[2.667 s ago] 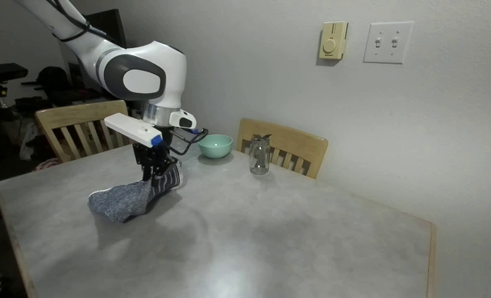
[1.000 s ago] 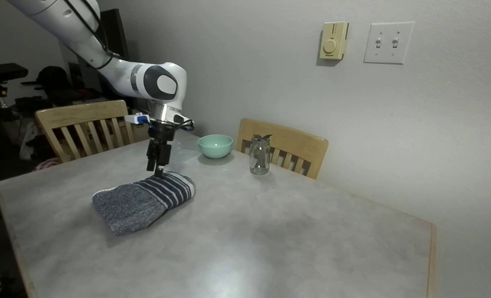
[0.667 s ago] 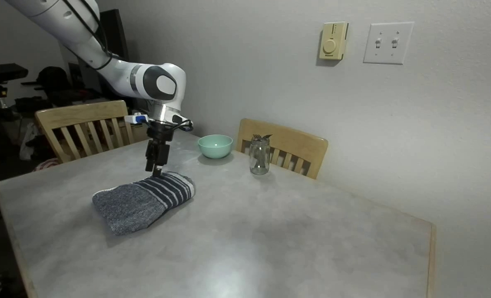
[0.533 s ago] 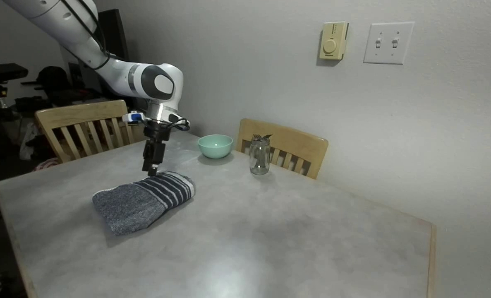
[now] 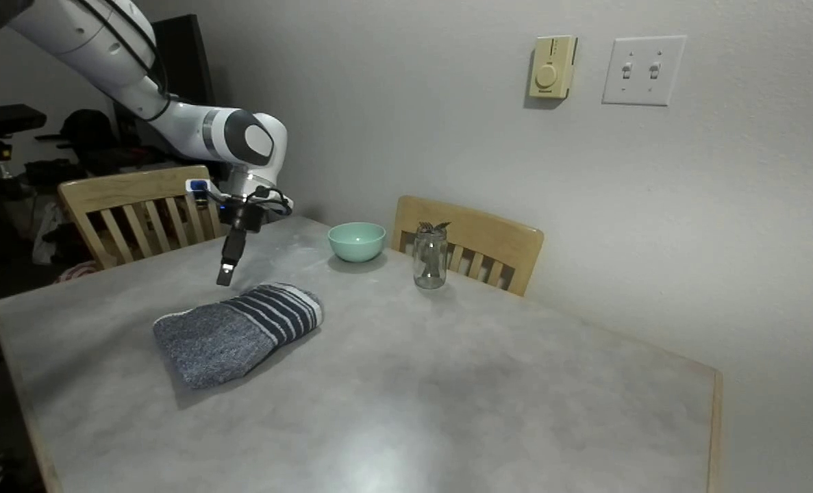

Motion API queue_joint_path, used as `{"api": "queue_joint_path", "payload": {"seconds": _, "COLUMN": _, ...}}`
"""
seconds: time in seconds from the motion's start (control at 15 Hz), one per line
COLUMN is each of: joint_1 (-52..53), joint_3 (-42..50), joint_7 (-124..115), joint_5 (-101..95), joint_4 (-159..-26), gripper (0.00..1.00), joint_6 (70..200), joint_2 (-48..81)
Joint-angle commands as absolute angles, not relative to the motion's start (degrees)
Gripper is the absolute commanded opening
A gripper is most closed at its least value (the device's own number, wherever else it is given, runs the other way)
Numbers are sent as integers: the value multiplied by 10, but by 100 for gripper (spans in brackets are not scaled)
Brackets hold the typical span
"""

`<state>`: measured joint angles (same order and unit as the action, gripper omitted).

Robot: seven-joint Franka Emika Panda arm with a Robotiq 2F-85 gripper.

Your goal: Unfold the towel once, fold the towel once, flip it over, unfold the towel once

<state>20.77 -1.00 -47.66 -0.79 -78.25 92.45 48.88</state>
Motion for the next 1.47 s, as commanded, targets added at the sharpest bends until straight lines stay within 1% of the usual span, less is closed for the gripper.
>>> {"api": "queue_joint_path", "payload": {"seconds": 0.0, "joint_1": 216, "joint_3": -7, "joint_7": -518, "joint_5": -9, "joint_4": -719, "gripper": 100, "joint_6": 880, "joint_2": 540}}
{"api": "queue_joint_path", "payload": {"seconds": 0.4, "joint_1": 226, "joint_3": -11, "joint_7": -546, "joint_5": -7, "joint_4": -631, "gripper": 100, "joint_6": 826, "joint_2": 617}}
{"api": "queue_joint_path", "payload": {"seconds": 0.93, "joint_1": 231, "joint_3": -3, "joint_7": -587, "joint_5": -13, "joint_4": -568, "gripper": 99, "joint_6": 735, "joint_2": 654}}
{"api": "queue_joint_path", "payload": {"seconds": 1.0, "joint_1": 230, "joint_3": -3, "joint_7": -591, "joint_5": -13, "joint_4": -560, "gripper": 94, "joint_6": 725, "joint_2": 658}}
{"api": "queue_joint_path", "payload": {"seconds": 1.07, "joint_1": 229, "joint_3": -3, "joint_7": -588, "joint_5": -14, "joint_4": -555, "gripper": 77, "joint_6": 722, "joint_2": 662}}
{"api": "queue_joint_path", "payload": {"seconds": 1.27, "joint_1": 229, "joint_3": -5, "joint_7": -577, "joint_5": -16, "joint_4": -534, "gripper": 54, "joint_6": 715, "joint_2": 676}}
{"api": "queue_joint_path", "payload": {"seconds": 1.33, "joint_1": 229, "joint_3": -5, "joint_7": -574, "joint_5": -16, "joint_4": -530, "gripper": 49, "joint_6": 718, "joint_2": 680}}
{"api": "queue_joint_path", "payload": {"seconds": 1.4, "joint_1": 229, "joint_3": -6, "joint_7": -572, "joint_5": -17, "joint_4": -523, "gripper": 40, "joint_6": 718, "joint_2": 683}}
